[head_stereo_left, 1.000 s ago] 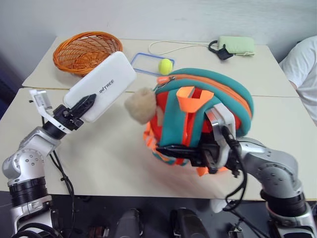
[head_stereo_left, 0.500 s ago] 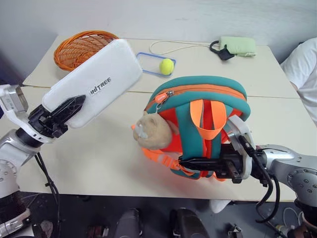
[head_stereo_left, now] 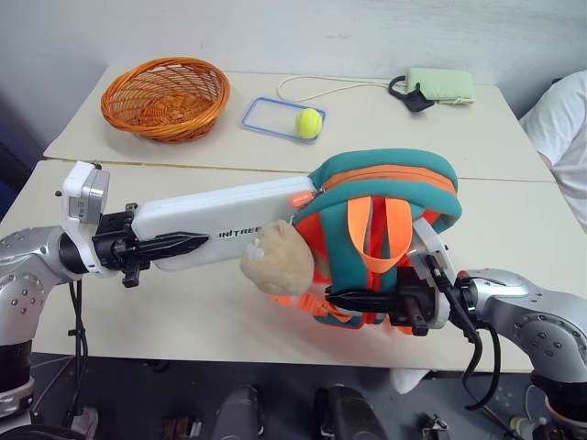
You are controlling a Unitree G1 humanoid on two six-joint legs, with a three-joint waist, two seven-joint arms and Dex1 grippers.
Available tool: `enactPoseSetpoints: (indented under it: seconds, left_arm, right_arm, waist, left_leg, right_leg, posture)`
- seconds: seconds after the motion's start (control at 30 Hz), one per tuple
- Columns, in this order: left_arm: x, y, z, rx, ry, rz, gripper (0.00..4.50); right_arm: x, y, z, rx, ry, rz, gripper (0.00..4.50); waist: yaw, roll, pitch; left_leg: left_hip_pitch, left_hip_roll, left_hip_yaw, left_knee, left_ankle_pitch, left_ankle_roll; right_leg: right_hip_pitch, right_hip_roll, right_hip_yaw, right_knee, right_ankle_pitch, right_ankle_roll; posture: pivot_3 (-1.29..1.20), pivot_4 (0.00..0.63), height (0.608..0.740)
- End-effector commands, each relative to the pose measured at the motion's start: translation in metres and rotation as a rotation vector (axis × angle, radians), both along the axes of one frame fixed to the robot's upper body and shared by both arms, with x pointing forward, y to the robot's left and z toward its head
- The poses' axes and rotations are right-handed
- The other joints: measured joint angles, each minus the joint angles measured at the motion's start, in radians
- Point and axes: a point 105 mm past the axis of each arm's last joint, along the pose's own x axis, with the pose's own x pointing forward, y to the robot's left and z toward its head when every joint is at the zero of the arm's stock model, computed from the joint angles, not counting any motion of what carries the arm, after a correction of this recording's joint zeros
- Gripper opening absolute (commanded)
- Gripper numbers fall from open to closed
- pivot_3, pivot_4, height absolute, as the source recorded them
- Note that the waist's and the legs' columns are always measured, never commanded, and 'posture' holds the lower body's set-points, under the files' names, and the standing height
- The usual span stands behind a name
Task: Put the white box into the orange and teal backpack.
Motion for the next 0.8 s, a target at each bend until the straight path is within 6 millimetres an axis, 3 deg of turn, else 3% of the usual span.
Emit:
enactPoseSetpoints:
  seconds: [0.03, 0.13, 0.43, 0.53, 0.67, 0.77, 0.8]
  left_arm:
    - [0.012, -0.006, -0.019, 0.197, -0.055, -0.011, 1.17]
    - [0.017, -0.024, -0.014, 0.219, -0.102, -0.075, 1.17]
    - [0.032, -0.117, 0.009, 0.27, -0.11, -0.326, 1.17]
    - [0.048, -0.143, 0.009, 0.275, -0.107, -0.296, 1.17]
    - [0.061, -0.156, -0.004, 0.33, -0.164, -0.265, 1.17]
    - [0.062, -0.161, 0.003, 0.2, -0.162, -0.242, 1.17]
    - [0.061, -0.16, 0.003, 0.199, -0.171, -0.235, 1.74]
  right_arm:
    - [-0.001, 0.001, 0.006, 0.015, -0.034, -0.004, 0.03]
    - [-0.002, 0.002, 0.005, 0.011, -0.032, -0.003, 0.03]
    - [-0.004, 0.002, 0.002, 0.0, -0.029, 0.023, 0.03]
    - [-0.003, 0.003, 0.001, -0.004, -0.034, 0.022, 0.03]
    - [-0.003, 0.004, 0.001, -0.003, -0.045, 0.015, 0.03]
    - [-0.004, 0.007, 0.001, 0.005, -0.055, 0.004, 0.03]
    - [-0.004, 0.007, 0.0, 0.01, -0.058, -0.002, 0.0]
  waist:
    - [0.001, 0.0, 0.0]
    - [0.004, 0.0, 0.0]
    - [0.025, 0.0, 0.0]
    - [0.022, 0.0, 0.0]
    - [0.023, 0.0, 0.0]
    - [0.024, 0.0, 0.0]
    - [0.024, 0.0, 0.0]
  left_leg:
    - [0.0, 0.0, 0.0, 0.0, 0.0, 0.0]
    - [0.0, 0.0, 0.0, 0.001, 0.0, 0.001]
    - [-0.007, 0.0, 0.0, 0.011, -0.001, 0.003]
    - [-0.01, 0.0, 0.0, 0.013, -0.001, 0.004]
    - [-0.011, 0.0, -0.001, 0.015, -0.001, 0.004]
    - [-0.01, 0.001, -0.001, 0.017, -0.001, 0.004]
    - [-0.01, 0.001, -0.001, 0.017, -0.001, 0.004]
  right_leg:
    - [0.0, 0.0, 0.0, 0.0, 0.0, 0.0]
    - [0.001, 0.0, 0.0, 0.0, 0.0, 0.0]
    - [-0.002, 0.002, -0.001, 0.003, 0.001, 0.001]
    - [-0.004, 0.002, -0.001, 0.007, 0.001, 0.002]
    - [-0.004, 0.002, -0.002, 0.008, 0.001, 0.002]
    - [-0.004, 0.002, -0.002, 0.007, 0.001, 0.002]
    - [-0.004, 0.001, -0.002, 0.007, 0.001, 0.002]
  posture:
    - [0.0, 0.15, 0.74]
    - [0.0, 0.15, 0.74]
    - [0.0, 0.15, 0.74]
    - [0.0, 0.15, 0.74]
    - [0.0, 0.15, 0.74]
    - [0.0, 0.15, 0.74]
    - [0.0, 0.15, 0.74]
